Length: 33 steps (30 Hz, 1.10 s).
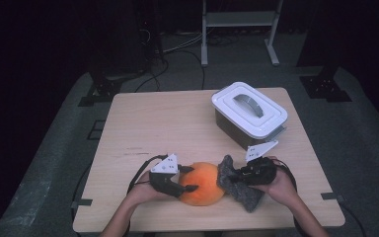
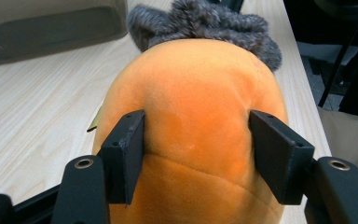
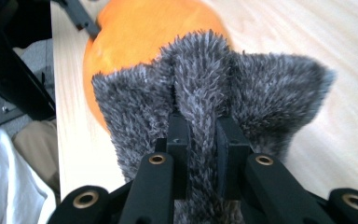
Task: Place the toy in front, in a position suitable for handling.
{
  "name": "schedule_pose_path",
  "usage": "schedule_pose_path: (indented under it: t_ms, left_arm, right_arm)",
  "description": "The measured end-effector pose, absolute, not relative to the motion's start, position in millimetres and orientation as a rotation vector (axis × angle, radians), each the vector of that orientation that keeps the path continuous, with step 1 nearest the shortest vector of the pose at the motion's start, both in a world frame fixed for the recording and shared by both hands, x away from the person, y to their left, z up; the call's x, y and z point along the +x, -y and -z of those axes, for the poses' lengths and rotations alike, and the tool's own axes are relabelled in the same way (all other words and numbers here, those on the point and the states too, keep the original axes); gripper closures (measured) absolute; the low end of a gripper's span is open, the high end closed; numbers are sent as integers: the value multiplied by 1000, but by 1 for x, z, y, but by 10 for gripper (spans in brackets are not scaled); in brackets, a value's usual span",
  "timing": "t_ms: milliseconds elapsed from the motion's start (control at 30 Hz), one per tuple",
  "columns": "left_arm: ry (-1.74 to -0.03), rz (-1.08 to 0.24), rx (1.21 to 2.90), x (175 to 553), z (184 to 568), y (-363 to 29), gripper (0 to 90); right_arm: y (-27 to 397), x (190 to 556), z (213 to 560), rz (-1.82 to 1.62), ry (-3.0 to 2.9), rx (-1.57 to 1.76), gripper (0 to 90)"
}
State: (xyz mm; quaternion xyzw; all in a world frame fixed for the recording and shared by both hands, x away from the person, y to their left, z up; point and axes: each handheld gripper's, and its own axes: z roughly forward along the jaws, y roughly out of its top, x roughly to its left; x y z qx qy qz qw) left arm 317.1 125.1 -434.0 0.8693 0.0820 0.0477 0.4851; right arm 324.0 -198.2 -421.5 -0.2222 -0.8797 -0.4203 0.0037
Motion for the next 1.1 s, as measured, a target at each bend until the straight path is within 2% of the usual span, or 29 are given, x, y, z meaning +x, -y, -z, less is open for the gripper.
schedule_pose_path:
  t_ms: [200, 433, 700, 800, 900, 1100]
  left_arm:
    - [-197, -113, 2100, 316, 436, -126, 378]
    - [-215, -130, 2097, 315, 436, -124, 377]
    - [-237, -150, 2081, 315, 434, -120, 330]
    - [-256, -128, 2054, 317, 427, -121, 259]
    - [-260, -148, 2058, 318, 425, -120, 238]
    - [-212, -120, 2101, 313, 427, -114, 269]
  right_arm:
    - [183, 328, 406, 1385, 2744, -633, 775]
    - [193, 326, 417, 1320, 2746, -679, 775]
    - [169, 321, 389, 1396, 2770, -557, 775]
    - [161, 320, 395, 1344, 2798, -534, 777]
    - [160, 316, 403, 1349, 2795, -523, 778]
    - [168, 309, 405, 1330, 2794, -523, 779]
